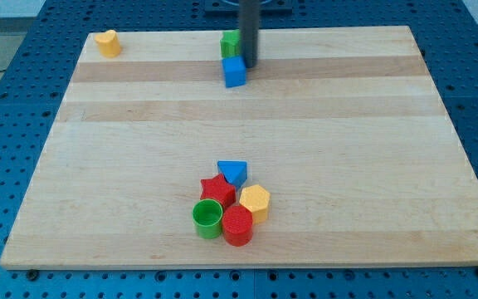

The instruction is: Move the blue cube to the top of the blue triangle

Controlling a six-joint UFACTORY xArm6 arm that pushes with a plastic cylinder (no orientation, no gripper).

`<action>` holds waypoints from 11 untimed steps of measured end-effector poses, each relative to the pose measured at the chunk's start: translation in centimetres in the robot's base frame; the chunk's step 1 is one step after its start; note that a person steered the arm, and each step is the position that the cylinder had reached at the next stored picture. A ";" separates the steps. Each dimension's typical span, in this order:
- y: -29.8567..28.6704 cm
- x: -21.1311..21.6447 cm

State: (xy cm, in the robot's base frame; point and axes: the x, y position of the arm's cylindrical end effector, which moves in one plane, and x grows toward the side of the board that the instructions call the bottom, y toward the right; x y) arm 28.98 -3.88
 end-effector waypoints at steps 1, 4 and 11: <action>-3.1 3.3; -6.7 8.1; 0.4 16.0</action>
State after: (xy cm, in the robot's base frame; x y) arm 44.96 -3.49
